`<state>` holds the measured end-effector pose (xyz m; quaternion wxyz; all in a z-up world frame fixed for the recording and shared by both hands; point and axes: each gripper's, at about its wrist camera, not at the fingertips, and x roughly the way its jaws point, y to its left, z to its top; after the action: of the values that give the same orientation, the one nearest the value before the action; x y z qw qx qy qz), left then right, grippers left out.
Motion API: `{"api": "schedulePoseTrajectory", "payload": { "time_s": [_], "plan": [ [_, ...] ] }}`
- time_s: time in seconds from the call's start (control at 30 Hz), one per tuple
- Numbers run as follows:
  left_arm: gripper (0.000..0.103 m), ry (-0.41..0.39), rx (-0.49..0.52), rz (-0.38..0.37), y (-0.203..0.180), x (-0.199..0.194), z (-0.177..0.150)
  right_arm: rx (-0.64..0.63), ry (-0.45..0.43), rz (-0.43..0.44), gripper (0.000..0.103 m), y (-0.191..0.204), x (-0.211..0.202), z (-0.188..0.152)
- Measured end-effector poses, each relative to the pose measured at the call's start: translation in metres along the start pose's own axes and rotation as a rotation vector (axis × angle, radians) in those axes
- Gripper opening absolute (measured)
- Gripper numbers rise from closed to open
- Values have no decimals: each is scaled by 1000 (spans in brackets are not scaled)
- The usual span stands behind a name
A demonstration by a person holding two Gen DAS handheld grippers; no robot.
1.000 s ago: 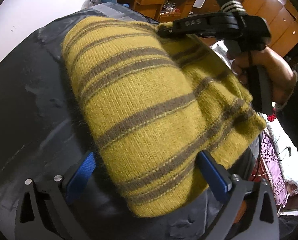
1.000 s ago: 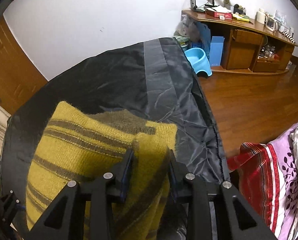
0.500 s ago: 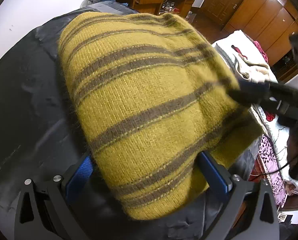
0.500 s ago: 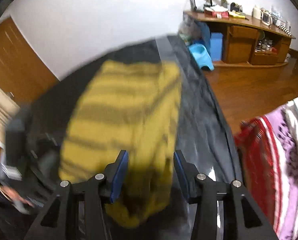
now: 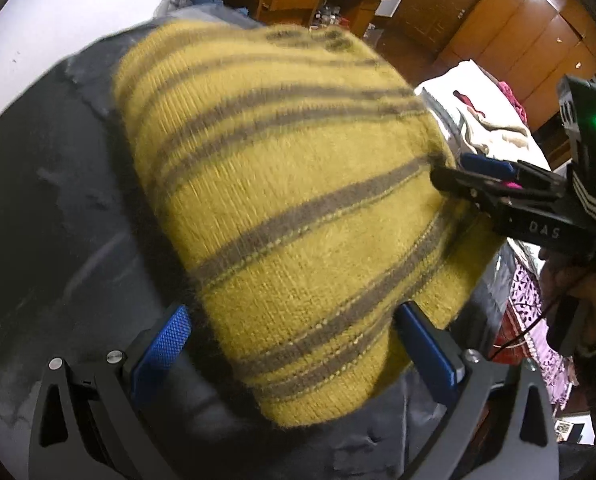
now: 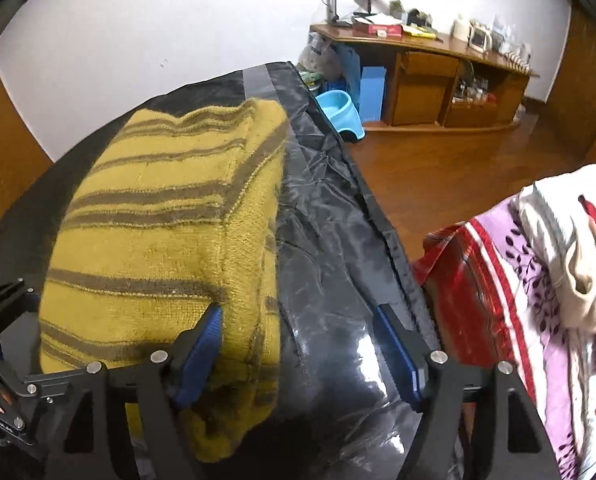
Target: Fold clothes
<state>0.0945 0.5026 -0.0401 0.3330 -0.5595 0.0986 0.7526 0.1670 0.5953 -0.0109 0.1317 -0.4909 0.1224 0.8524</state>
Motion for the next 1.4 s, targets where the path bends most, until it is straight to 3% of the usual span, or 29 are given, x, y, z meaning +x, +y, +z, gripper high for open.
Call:
{"api": "schedulePoseTrajectory", "payload": {
  "time_s": [0.17,0.3,0.37,0.47,0.57,0.63,0.7,1.13,1.4],
  "plan": [
    [102,-55,-22,15,13,-25,4,-48,-116,-14,75,21,-42,5],
    [102,-52,-47,20,30,-30,2,-170,-188,9,75,53,-61,8],
    [102,-33,-49,26,32,-22,2,-243,-158,48,75,70,-49,4],
    [102,-24,-48,24,33,-15,3,-233,-72,79,75,71,-20,-4],
    [102,-15,-34,22,31,-10,3,-173,-30,91,77,55,1,-10],
    [102,-9,-23,28,29,-6,3,-86,18,160,78,39,16,-10],
    [102,-7,-18,31,28,-6,2,-1,42,200,87,26,24,-10],
    [102,1,-87,104,19,-28,-4,36,-42,105,89,30,-34,1],
    [102,-65,-87,170,-10,-59,-14,36,-80,46,89,37,-66,-27]
  ]
}}
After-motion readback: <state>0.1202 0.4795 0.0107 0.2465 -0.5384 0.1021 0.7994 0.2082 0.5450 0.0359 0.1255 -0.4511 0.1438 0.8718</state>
